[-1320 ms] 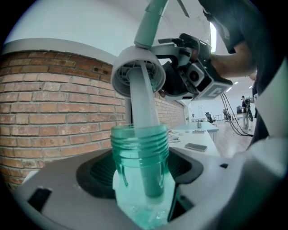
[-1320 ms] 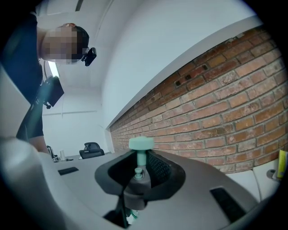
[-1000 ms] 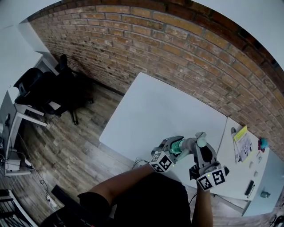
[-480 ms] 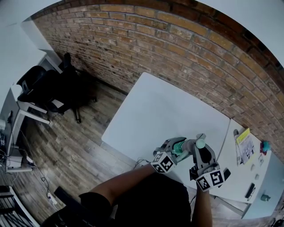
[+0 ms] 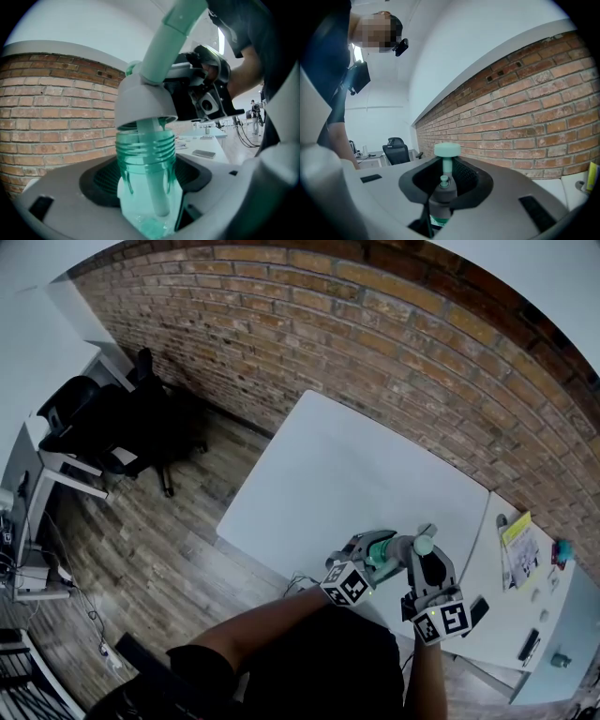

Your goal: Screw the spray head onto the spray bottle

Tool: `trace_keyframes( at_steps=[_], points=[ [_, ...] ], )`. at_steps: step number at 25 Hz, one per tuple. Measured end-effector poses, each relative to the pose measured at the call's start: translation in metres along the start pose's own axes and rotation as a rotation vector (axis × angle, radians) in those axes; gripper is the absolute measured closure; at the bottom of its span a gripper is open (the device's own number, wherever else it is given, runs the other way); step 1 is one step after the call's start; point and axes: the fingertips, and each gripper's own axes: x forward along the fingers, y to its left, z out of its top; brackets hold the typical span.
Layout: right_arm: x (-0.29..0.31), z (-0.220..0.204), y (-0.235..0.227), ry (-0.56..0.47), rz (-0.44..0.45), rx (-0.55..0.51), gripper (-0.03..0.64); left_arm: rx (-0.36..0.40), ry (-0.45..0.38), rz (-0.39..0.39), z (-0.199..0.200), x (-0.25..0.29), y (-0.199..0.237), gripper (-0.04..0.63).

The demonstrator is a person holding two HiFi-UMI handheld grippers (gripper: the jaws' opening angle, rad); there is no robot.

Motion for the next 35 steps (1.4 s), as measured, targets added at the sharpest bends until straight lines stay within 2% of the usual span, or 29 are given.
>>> trace_keyframes(
  at_steps=[12,21,35],
  points=[
    [0.004,-0.008,0.002,0.016,0.006,-0.021,0.551,0.004,-0.003,-0.004,0.0,0.0,0.0,0.269],
    [0.004,-0.014,0.012,0.022,0.035,-0.137,0.551,0.007,-0.006,-0.007,0.0,-0.001,0.0,0.268],
    [0.003,-0.015,0.011,-0.012,0.026,-0.143,0.551,0.009,-0.02,-0.016,0.0,-0.001,-0.002,0.268]
  ],
)
